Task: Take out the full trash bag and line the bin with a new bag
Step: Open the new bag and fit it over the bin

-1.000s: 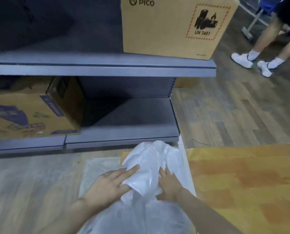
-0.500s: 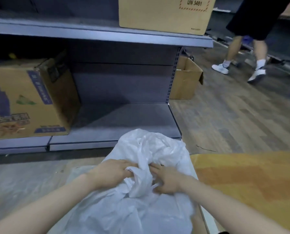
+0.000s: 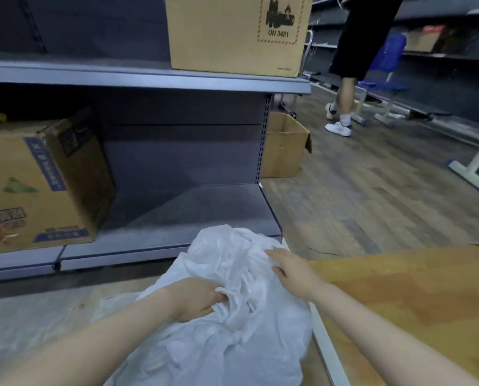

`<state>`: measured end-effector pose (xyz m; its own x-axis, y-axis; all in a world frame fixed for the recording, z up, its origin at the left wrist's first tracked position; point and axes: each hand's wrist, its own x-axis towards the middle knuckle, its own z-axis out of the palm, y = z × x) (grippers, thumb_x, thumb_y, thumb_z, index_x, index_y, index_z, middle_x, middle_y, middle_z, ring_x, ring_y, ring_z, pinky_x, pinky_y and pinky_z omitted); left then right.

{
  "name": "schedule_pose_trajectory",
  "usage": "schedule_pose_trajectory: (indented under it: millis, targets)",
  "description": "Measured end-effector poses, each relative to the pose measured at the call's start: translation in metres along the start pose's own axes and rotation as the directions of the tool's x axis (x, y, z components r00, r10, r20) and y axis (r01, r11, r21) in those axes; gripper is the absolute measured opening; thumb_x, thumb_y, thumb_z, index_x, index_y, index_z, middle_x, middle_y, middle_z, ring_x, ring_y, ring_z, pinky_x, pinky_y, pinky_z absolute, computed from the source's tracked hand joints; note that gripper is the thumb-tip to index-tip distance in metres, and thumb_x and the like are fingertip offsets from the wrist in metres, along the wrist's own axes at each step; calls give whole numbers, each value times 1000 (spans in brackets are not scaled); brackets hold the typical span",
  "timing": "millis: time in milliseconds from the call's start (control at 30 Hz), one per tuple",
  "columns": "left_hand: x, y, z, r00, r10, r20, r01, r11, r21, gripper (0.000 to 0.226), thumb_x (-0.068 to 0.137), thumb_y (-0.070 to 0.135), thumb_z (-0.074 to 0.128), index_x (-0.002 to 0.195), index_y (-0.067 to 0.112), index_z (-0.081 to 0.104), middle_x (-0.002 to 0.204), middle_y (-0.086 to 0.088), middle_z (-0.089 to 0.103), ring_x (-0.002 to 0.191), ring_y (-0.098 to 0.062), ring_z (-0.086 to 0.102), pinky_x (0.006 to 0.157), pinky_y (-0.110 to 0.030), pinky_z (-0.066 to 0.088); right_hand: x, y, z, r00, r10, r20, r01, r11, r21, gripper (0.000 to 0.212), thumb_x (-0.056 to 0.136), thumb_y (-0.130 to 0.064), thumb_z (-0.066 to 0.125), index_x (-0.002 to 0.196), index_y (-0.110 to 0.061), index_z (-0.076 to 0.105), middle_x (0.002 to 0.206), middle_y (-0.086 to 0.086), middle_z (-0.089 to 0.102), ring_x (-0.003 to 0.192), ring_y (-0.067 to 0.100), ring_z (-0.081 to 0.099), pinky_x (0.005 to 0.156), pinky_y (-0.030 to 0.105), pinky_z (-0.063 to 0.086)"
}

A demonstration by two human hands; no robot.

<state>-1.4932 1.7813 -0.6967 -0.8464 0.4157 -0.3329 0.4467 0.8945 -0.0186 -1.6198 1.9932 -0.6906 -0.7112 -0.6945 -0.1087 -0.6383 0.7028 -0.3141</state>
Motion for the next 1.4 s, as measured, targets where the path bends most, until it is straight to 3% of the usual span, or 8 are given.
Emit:
schedule_pose_trajectory:
  millis: [167, 333, 533, 633, 733, 900, 1067, 1400]
  targets:
    - [-3, 0, 2, 995, -89, 39, 87, 994, 63, 28, 96, 19, 38, 117, 7, 52, 121, -13, 54, 105, -33, 52, 83, -39, 39, -11, -35, 18, 933, -259, 251, 248, 966, 76, 78, 83, -66, 43, 148, -26, 26, 155, -11, 24, 145, 8, 17, 116, 28, 22]
    - [-16, -9, -5, 977, 27, -211, -19, 999, 41, 22, 84, 25, 48, 91, 16, 67, 105, -3, 63, 82, -25, 64, 64, -28, 51, 5, -44, 50, 880, -314, 356, 264, 947, 182, 64, 89, -58, 44, 146, -38, 24, 154, -15, 25, 143, 8, 20, 116, 31, 23]
    - [-65, -3, -15, 843, 127, -523, -201, 976, -88, 46, 91, 46, 39, 116, 13, 59, 124, -13, 60, 99, -26, 62, 81, -29, 51, 16, -43, 65, 830, -174, 530, 190, 981, 25, 50, 97, -53, 31, 140, -28, 41, 147, 4, 36, 129, 30, 40, 106, 39, 34]
    - [-82, 10, -13, 877, 313, -364, -280, 949, 143, 89, 69, 71, 52, 139, 18, 41, 135, -8, 51, 117, -19, 52, 99, -31, 39, 14, -46, 53, 837, -213, 505, 245, 970, 4, 48, 97, -48, 38, 136, -21, 46, 145, 5, 37, 127, 28, 42, 102, 35, 36]
    - [-80, 22, -1, 927, 343, -150, -283, 905, 318, 84, 65, 65, 51, 138, 24, 38, 128, 1, 57, 106, -12, 60, 92, -27, 48, 7, -43, 39, 846, -252, 469, 292, 956, -13, 50, 92, -49, 47, 132, -18, 48, 141, -2, 43, 125, 25, 47, 95, 34, 40]
    - [-51, 13, 7, 864, 325, -384, -249, 940, 235, 15, 83, 23, 46, 97, 19, 45, 91, 0, 66, 68, -19, 61, 63, -24, 52, -6, -38, 9, 891, -241, 386, 301, 948, -102, 76, 79, -64, 58, 142, -25, 40, 148, -6, 41, 133, 18, 42, 106, 36, 39]
    - [-19, -2, 14, 895, 163, -416, -78, 974, 213, 22, 77, 13, 46, 98, 18, 48, 84, -1, 63, 56, -20, 58, 51, -28, 51, -39, -48, -15, 830, -204, 519, 292, 952, -92, 109, 64, -69, 69, 150, -33, 12, 159, -8, 14, 145, 15, 19, 117, 36, 26]
    - [-27, 15, -7, 913, 180, -365, -201, 980, -18, 18, 90, 32, 38, 99, 17, 42, 100, -4, 55, 70, -27, 54, 71, -36, 48, -58, -46, 16, 763, -301, 572, 425, 901, -92, 45, 103, -41, 20, 148, -38, 19, 153, -1, 30, 142, 20, 25, 109, 41, 29]
